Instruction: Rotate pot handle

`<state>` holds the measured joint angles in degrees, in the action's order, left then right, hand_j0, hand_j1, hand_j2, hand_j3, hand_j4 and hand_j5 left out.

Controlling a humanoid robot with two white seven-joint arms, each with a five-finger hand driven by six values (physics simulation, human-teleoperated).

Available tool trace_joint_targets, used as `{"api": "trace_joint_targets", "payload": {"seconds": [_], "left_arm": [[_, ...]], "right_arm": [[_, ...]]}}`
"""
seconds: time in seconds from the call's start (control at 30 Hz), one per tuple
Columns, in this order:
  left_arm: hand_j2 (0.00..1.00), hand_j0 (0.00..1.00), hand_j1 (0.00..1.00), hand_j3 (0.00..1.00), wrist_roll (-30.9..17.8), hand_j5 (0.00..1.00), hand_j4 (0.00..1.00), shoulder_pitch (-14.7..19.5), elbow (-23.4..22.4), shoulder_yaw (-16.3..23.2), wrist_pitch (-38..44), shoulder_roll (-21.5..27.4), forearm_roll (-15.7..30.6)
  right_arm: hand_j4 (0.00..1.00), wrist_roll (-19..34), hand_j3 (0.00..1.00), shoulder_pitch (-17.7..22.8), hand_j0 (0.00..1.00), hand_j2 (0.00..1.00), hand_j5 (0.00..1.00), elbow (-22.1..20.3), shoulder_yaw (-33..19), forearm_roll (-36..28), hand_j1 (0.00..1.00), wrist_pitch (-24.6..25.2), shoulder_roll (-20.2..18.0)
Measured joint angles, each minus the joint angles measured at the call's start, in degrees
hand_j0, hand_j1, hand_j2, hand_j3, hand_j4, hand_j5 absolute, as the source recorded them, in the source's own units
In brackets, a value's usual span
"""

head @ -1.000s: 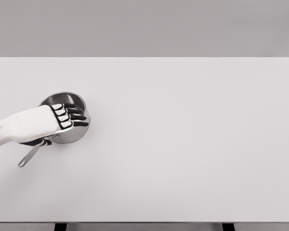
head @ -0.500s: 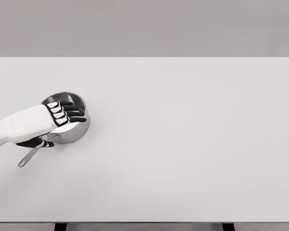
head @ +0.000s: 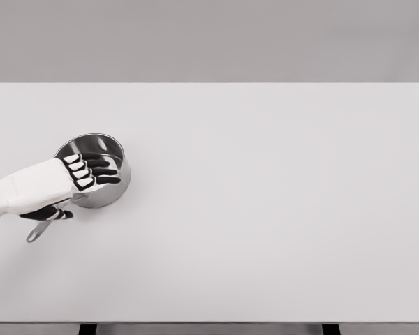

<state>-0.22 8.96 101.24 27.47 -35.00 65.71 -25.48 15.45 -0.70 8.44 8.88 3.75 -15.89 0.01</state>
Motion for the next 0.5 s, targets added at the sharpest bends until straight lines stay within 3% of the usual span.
{"api": "trace_joint_targets", "payload": {"seconds": [0.5], "left_arm": [[1.0, 1.0, 1.0, 1.0, 0.0, 1.0, 1.0, -1.8, 0.0, -1.3, 0.0, -0.4, -2.9]], "right_arm": [[1.0, 0.0, 1.0, 0.0, 1.0, 1.0, 1.0, 0.0, 0.0, 0.0, 1.0, 0.0, 0.0]]}}
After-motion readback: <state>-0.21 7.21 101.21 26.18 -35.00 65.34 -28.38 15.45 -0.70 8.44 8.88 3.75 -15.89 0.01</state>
